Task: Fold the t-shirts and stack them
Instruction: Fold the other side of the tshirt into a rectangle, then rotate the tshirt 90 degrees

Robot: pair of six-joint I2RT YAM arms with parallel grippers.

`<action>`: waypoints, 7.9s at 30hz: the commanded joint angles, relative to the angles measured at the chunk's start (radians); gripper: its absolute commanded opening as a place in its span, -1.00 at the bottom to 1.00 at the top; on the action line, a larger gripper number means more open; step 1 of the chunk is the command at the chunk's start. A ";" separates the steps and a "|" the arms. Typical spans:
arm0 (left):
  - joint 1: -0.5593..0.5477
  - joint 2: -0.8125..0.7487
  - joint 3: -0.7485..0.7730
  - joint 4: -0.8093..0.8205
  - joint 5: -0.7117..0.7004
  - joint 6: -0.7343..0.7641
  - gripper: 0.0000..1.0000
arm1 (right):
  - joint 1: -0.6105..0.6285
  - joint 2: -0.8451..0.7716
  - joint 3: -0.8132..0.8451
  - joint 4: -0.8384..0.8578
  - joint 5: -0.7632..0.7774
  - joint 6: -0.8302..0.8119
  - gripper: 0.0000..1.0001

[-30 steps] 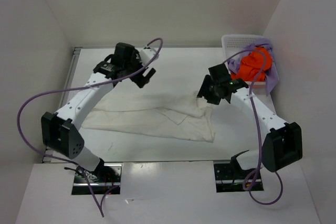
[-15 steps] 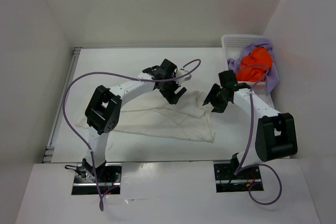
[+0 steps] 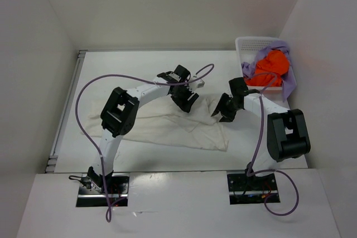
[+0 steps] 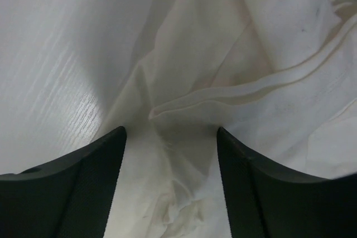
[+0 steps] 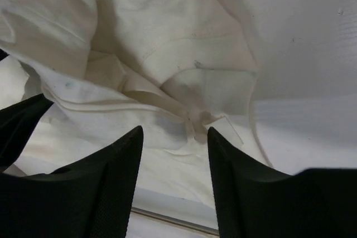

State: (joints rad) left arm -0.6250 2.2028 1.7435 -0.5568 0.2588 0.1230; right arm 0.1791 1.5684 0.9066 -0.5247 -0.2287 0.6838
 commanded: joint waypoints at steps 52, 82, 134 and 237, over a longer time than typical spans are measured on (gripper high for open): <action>-0.044 -0.328 -0.240 -0.020 0.100 0.061 -1.00 | 0.226 -0.096 0.081 -0.205 0.247 0.040 -0.51; -0.053 -0.376 -0.346 -0.020 0.080 0.079 -1.00 | 0.295 -0.025 0.153 -0.164 0.279 -0.018 -1.00; 0.933 -0.418 -0.446 0.153 -0.179 0.190 0.54 | 0.287 -0.266 -0.245 -0.186 0.272 0.479 0.83; 0.963 -0.617 -0.746 0.061 -0.113 0.204 0.14 | 0.948 1.081 1.574 -0.564 0.370 0.097 0.69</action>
State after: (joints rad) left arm 0.3386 1.6268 1.0058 -0.4938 0.1452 0.3305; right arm 1.1233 2.6072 2.4477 -0.9749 0.1242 0.7654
